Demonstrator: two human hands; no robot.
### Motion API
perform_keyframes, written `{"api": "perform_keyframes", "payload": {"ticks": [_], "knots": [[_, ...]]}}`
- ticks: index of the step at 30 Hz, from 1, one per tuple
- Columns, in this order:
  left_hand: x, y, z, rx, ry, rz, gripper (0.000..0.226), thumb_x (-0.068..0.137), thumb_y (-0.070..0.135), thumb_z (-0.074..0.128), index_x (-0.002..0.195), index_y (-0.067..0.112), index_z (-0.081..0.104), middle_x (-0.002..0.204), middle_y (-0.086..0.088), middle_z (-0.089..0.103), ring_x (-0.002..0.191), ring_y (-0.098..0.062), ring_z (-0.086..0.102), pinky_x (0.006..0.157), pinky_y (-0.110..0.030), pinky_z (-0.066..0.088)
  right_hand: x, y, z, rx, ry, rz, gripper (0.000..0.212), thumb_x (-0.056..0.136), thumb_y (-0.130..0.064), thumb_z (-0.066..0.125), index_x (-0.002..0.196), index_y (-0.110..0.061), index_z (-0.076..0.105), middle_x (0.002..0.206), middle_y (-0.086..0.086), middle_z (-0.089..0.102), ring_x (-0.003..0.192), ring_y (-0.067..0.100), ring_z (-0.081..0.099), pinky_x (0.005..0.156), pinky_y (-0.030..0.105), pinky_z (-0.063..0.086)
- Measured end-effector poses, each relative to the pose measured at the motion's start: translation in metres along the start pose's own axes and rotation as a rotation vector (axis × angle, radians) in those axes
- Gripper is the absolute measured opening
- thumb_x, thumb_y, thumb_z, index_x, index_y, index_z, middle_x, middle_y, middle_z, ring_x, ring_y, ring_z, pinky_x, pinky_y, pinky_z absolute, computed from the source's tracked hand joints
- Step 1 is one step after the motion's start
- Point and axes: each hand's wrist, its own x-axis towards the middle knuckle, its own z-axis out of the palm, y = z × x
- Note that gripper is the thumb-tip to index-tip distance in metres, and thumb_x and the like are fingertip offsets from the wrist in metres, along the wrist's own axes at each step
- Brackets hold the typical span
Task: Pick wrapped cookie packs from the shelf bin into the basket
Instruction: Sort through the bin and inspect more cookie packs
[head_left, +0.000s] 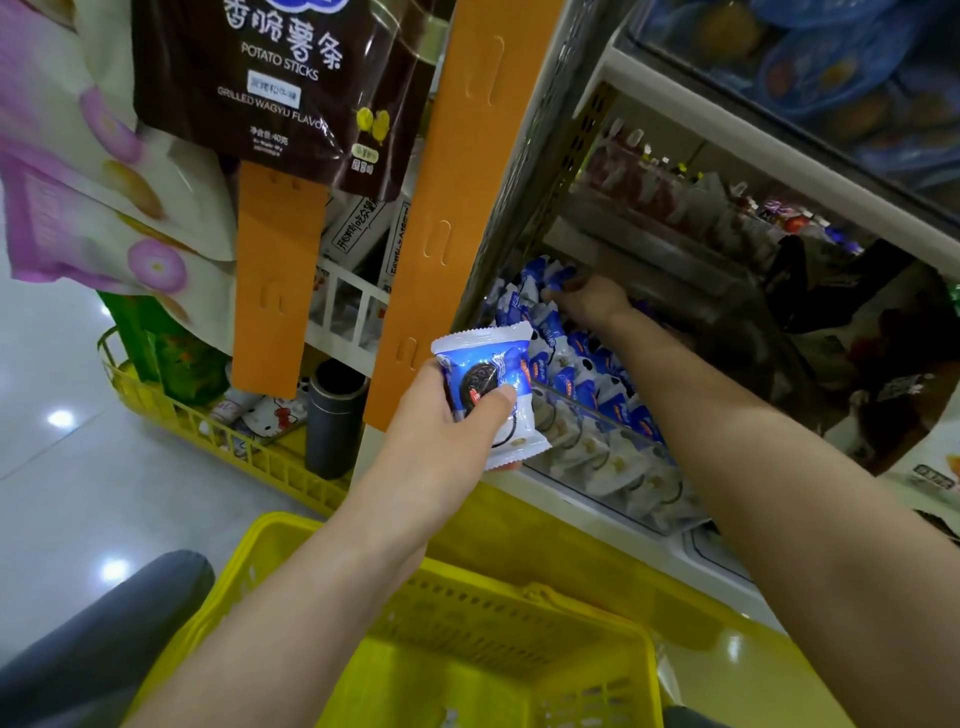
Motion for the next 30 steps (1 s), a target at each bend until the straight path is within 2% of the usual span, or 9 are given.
{"api": "perform_keyframes", "payload": {"ticks": [2, 4, 6, 12, 17, 20, 24, 27, 30], "knots": [[0.000, 0.000, 0.001, -0.005, -0.007, -0.003, 0.035, 0.091, 0.021, 0.056, 0.125, 0.019, 0.048, 0.115, 0.000, 0.063, 0.092, -0.006, 0.064, 0.059, -0.007, 0.051, -0.002, 0.000, -0.003, 0.003, -0.053, -0.018, 0.035, 0.095, -0.029, 0.049, 0.106, 0.001, 0.062, 0.080, 0.014, 0.060, 0.075, 0.027, 0.057, 0.062, 0.031, 0.044], [0.000, 0.000, 0.002, -0.023, -0.020, -0.008, 0.035, 0.091, 0.020, 0.055, 0.125, 0.020, 0.048, 0.115, 0.000, 0.063, 0.091, -0.006, 0.065, 0.062, -0.010, 0.053, -0.005, 0.002, -0.007, 0.026, -0.089, -0.022, 0.027, 0.097, -0.029, 0.045, 0.082, -0.010, 0.059, 0.068, 0.005, 0.050, 0.061, 0.016, 0.046, 0.055, 0.026, 0.036], [-0.001, 0.000, 0.003, -0.021, -0.019, -0.007, 0.036, 0.091, 0.020, 0.055, 0.126, 0.020, 0.047, 0.115, 0.001, 0.062, 0.091, -0.006, 0.065, 0.060, -0.009, 0.052, -0.009, 0.003, -0.011, 0.033, -0.074, -0.043, 0.031, 0.098, -0.028, 0.041, 0.071, -0.015, 0.049, 0.068, 0.003, 0.048, 0.061, 0.013, 0.044, 0.055, 0.024, 0.034], [-0.003, -0.003, 0.002, 0.039, -0.026, 0.003, 0.026, 0.089, 0.024, 0.059, 0.115, 0.022, 0.054, 0.105, 0.007, 0.066, 0.090, -0.001, 0.063, 0.063, -0.009, 0.050, -0.052, 0.006, -0.018, 0.170, 0.134, -0.236, 0.032, 0.100, -0.024, 0.037, 0.121, -0.008, 0.055, 0.098, 0.003, 0.055, 0.091, 0.016, 0.053, 0.087, 0.033, 0.043], [-0.009, -0.010, 0.004, 0.093, -0.097, 0.006, 0.028, 0.086, 0.020, 0.063, 0.113, 0.019, 0.056, 0.104, 0.005, 0.068, 0.090, -0.001, 0.063, 0.063, -0.005, 0.048, -0.127, 0.014, -0.017, 0.365, 0.349, -0.477, 0.017, 0.097, -0.018, 0.044, 0.106, -0.021, 0.058, 0.092, -0.007, 0.063, 0.089, 0.011, 0.060, 0.079, 0.022, 0.047], [-0.015, -0.015, 0.008, 0.122, -0.136, 0.000, 0.030, 0.085, 0.015, 0.065, 0.113, 0.020, 0.056, 0.105, 0.004, 0.067, 0.095, -0.005, 0.063, 0.073, -0.010, 0.049, -0.172, 0.026, -0.008, 0.345, 0.363, -0.557, 0.015, 0.095, -0.022, 0.047, 0.104, -0.022, 0.058, 0.091, -0.007, 0.061, 0.083, 0.006, 0.058, 0.071, 0.016, 0.045], [-0.024, -0.021, 0.015, 0.159, -0.217, 0.021, 0.038, 0.082, 0.007, 0.066, 0.118, 0.014, 0.056, 0.105, -0.001, 0.068, 0.089, -0.006, 0.063, 0.070, -0.011, 0.049, -0.212, 0.047, 0.011, 0.296, 0.189, -0.499, 0.022, 0.093, -0.031, 0.049, 0.112, -0.022, 0.058, 0.092, -0.011, 0.055, 0.079, -0.002, 0.052, 0.072, 0.010, 0.041], [-0.031, -0.028, 0.019, 0.215, -0.267, 0.002, 0.039, 0.080, 0.006, 0.068, 0.117, 0.010, 0.056, 0.108, -0.006, 0.067, 0.097, -0.016, 0.064, 0.080, -0.020, 0.051, -0.226, 0.054, 0.018, 0.577, 0.056, -0.304, 0.013, 0.091, -0.021, 0.054, 0.103, -0.020, 0.059, 0.089, 0.004, 0.065, 0.079, 0.012, 0.062, 0.073, 0.029, 0.051], [-0.036, -0.035, 0.025, 0.249, -0.282, 0.007, 0.030, 0.082, 0.012, 0.067, 0.110, 0.008, 0.055, 0.102, -0.006, 0.068, 0.092, -0.015, 0.064, 0.076, -0.019, 0.049, -0.230, 0.060, 0.019, 0.891, -0.075, -0.100, 0.009, 0.092, -0.009, 0.053, 0.096, -0.009, 0.061, 0.088, 0.010, 0.066, 0.072, 0.012, 0.063, 0.067, 0.021, 0.052]]}}
